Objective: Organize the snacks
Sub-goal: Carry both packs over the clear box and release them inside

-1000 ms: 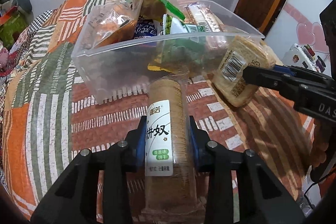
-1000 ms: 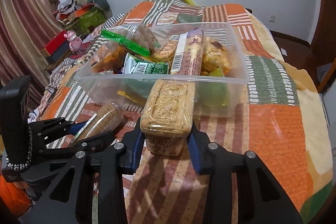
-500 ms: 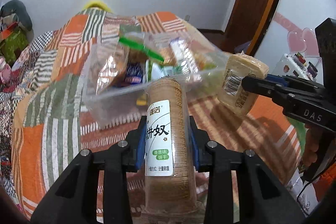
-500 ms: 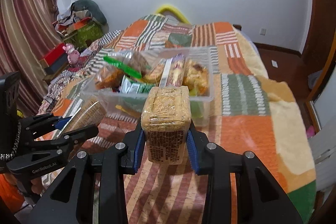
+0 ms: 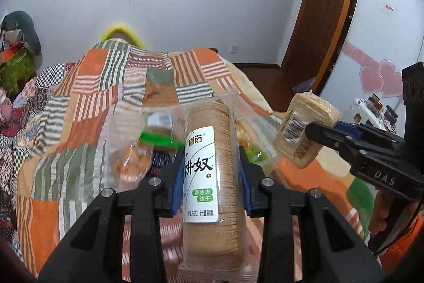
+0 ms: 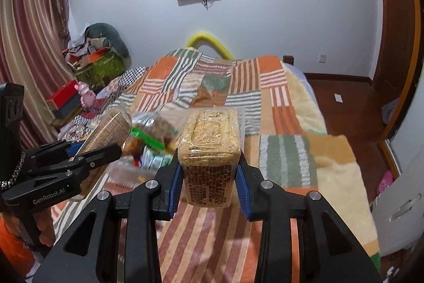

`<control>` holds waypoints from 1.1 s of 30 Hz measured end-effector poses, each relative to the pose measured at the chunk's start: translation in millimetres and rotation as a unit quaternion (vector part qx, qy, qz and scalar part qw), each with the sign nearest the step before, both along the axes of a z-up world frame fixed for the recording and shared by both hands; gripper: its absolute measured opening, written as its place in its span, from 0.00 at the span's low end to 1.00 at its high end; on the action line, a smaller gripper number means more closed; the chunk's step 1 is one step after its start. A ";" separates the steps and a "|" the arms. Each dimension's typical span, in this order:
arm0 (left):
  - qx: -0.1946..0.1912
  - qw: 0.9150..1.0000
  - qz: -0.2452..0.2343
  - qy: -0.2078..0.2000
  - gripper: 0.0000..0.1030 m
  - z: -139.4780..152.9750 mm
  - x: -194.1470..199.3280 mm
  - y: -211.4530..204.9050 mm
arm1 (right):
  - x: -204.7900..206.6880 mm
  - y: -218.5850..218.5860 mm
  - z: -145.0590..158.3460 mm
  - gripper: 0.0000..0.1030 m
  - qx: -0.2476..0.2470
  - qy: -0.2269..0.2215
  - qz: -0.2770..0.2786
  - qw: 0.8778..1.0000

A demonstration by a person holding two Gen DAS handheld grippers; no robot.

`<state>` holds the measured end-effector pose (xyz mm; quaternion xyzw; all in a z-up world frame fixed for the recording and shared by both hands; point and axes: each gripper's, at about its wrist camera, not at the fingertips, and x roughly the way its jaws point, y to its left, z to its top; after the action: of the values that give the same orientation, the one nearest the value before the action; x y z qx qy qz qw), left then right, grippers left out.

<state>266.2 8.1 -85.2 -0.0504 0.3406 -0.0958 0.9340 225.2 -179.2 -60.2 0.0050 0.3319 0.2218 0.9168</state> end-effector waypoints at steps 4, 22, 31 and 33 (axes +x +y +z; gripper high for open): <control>-0.006 1.000 -0.002 0.001 0.34 2.5 23.5 -3.5 | 13.0 0.7 1.5 0.32 0.004 -0.001 -0.002 1.000; -0.020 0.999 0.017 0.033 0.35 -22.2 83.4 -5.2 | 59.6 28.5 -20.5 0.35 -0.019 0.041 0.014 0.999; -0.009 1.000 0.019 0.001 0.35 3.5 52.8 4.0 | 41.4 20.1 2.5 0.35 -0.023 0.012 0.017 1.000; -0.008 1.000 0.020 -0.013 0.35 15.2 38.0 5.0 | 32.4 17.2 10.3 0.35 -0.025 -0.001 0.017 1.000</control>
<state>304.2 13.1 -70.0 -0.0631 0.3267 -0.0804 0.9396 257.6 -162.0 -49.9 -0.0243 0.3369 0.2293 0.9129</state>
